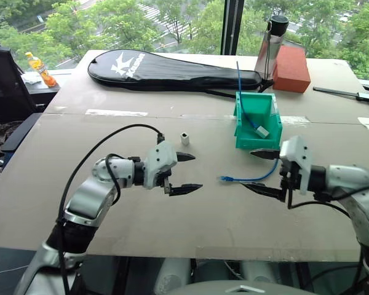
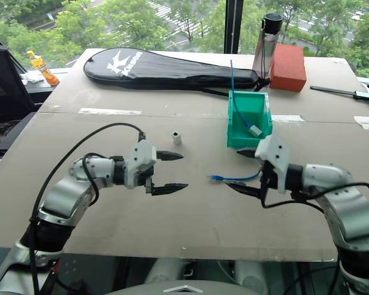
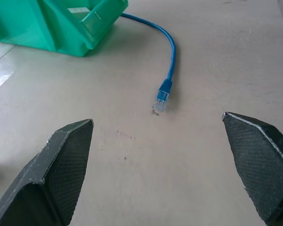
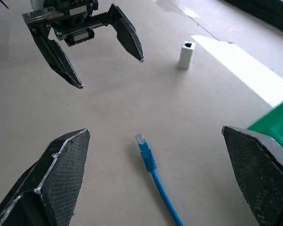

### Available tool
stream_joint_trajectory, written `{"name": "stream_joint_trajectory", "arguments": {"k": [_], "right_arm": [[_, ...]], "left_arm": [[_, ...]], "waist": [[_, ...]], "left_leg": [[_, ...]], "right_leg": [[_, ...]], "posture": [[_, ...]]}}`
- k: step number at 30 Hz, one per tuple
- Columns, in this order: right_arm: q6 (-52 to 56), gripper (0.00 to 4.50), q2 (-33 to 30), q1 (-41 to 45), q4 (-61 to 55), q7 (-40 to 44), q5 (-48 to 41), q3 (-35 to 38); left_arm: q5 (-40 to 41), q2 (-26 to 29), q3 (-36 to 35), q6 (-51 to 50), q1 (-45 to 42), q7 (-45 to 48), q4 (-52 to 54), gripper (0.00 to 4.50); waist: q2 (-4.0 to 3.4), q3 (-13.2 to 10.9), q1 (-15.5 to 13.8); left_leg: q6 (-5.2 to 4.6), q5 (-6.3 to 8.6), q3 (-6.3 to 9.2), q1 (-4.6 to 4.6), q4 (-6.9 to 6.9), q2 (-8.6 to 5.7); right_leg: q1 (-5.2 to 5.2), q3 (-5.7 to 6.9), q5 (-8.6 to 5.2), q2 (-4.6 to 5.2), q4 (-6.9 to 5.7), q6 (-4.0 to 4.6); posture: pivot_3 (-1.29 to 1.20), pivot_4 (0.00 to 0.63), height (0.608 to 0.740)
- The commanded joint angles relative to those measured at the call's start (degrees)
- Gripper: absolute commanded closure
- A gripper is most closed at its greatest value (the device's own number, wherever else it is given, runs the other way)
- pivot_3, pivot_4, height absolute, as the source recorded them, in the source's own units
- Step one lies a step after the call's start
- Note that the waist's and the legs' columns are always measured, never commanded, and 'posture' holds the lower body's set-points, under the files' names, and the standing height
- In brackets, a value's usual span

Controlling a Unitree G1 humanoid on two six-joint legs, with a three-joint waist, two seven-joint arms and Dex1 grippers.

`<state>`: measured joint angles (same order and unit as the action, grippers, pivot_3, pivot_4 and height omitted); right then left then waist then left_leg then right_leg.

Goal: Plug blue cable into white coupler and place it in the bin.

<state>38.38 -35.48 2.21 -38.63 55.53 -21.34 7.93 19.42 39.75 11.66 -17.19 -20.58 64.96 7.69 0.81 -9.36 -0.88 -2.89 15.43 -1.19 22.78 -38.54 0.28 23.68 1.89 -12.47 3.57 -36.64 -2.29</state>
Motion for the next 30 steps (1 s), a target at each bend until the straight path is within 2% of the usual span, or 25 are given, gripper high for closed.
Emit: {"name": "stream_joint_trajectory", "arguments": {"k": [1,4,8,15,16,17,20,23,26,30], "right_arm": [[-4.7,0.08,0.6,-9.6,-9.2,-3.1,-0.4,6.9],[-7.5,0.08,2.5,-18.3,-12.9,-5.3,-0.9,10.8],[-10.4,0.08,3.1,-25.5,-14.3,-6.6,-0.4,13.4],[-11.3,0.08,4.0,-28.2,-16.6,-12.0,0.1,12.1],[-10.5,0.00,4.2,-28.5,-18.0,-13.3,-0.1,11.7],[-9.9,0.00,4.1,-28.9,-19.2,-14.3,0.2,11.4],[-8.2,0.00,3.9,-29.8,-21.2,-16.7,-0.3,11.3],[-8.4,0.00,3.0,-30.8,-21.4,-18.5,-0.4,10.5],[-7.8,0.00,2.6,-31.5,-21.4,-21.0,-2.2,9.3],[-5.6,0.00,3.3,-32.1,-21.4,-24.7,-5.2,8.3]], "left_arm": [[-1.9,-2.6,2.6,3.9,-4.4,3.5,-4.9,0.00],[-4.1,-5.8,5.0,6.8,-8.2,5.3,-10.9,0.00],[-7.8,-9.5,7.7,9.5,-11.9,5.0,-16.7,0.00],[-13.3,-14.1,10.0,16.1,-14.5,3.9,-25.4,0.00],[-14.4,-14.6,10.7,17.9,-14.7,4.2,-27.1,0.50],[-15.3,-14.9,11.0,19.5,-14.9,4.4,-28.3,0.52],[-15.8,-15.7,11.1,21.9,-15.2,5.3,-30.4,1.62],[-15.8,-16.4,10.8,23.6,-15.4,6.0,-31.9,3.20],[-15.9,-16.7,10.7,24.7,-15.5,6.7,-32.9,4.48],[-13.6,-17.2,9.0,27.1,-14.7,7.8,-32.0,4.48]], "waist": [[-0.01,0.0,-0.1],[0.05,0.0,0.2],[0.09,0.0,0.0],[0.10,0.0,0.0],[0.10,0.0,0.0],[0.10,0.0,0.0],[0.11,0.0,0.0],[0.14,0.1,0.0],[0.15,0.1,0.0],[0.15,0.1,0.0]], "left_leg": [[0.00,0.00,-0.01,0.01,0.00,0.00],[0.00,0.00,-0.07,-0.01,-0.07,-0.01],[-0.01,0.00,-0.09,-0.07,-0.18,0.02],[-0.01,0.00,-0.07,-0.07,-0.25,0.04],[-0.01,0.00,-0.06,-0.06,-0.25,0.05],[-0.01,0.00,-0.04,-0.03,-0.25,0.05],[-0.01,0.00,-0.06,-0.01,-0.25,0.04],[-0.02,0.01,-0.07,0.01,-0.25,0.02],[-0.03,0.01,-0.06,0.00,-0.27,0.02],[-0.03,0.01,-0.04,-0.01,-0.27,0.03]], "right_leg": [[0.01,-0.01,0.00,-0.01,0.00,-0.01],[-0.01,-0.07,-0.01,-0.02,-0.03,-0.03],[-0.04,-0.14,-0.12,-0.09,-0.09,-0.22],[-0.04,-0.16,-0.11,-0.11,-0.12,-0.22],[-0.04,-0.14,-0.10,-0.11,-0.13,-0.22],[-0.03,-0.13,-0.09,-0.11,-0.12,-0.21],[-0.03,-0.14,0.00,-0.09,-0.12,-0.06],[-0.04,-0.15,0.01,-0.05,-0.08,-0.05],[-0.04,-0.13,-0.01,-0.04,-0.09,-0.06],[-0.04,-0.11,0.00,-0.04,-0.10,-0.05]], "posture": [[0.00,0.150,0.740],[0.00,0.150,0.740],[0.00,0.150,0.740],[0.00,0.150,0.740],[0.00,0.150,0.740],[0.00,0.150,0.740],[0.00,0.150,0.740],[0.00,0.150,0.740],[0.00,0.150,0.740],[0.00,0.150,0.740]]}}
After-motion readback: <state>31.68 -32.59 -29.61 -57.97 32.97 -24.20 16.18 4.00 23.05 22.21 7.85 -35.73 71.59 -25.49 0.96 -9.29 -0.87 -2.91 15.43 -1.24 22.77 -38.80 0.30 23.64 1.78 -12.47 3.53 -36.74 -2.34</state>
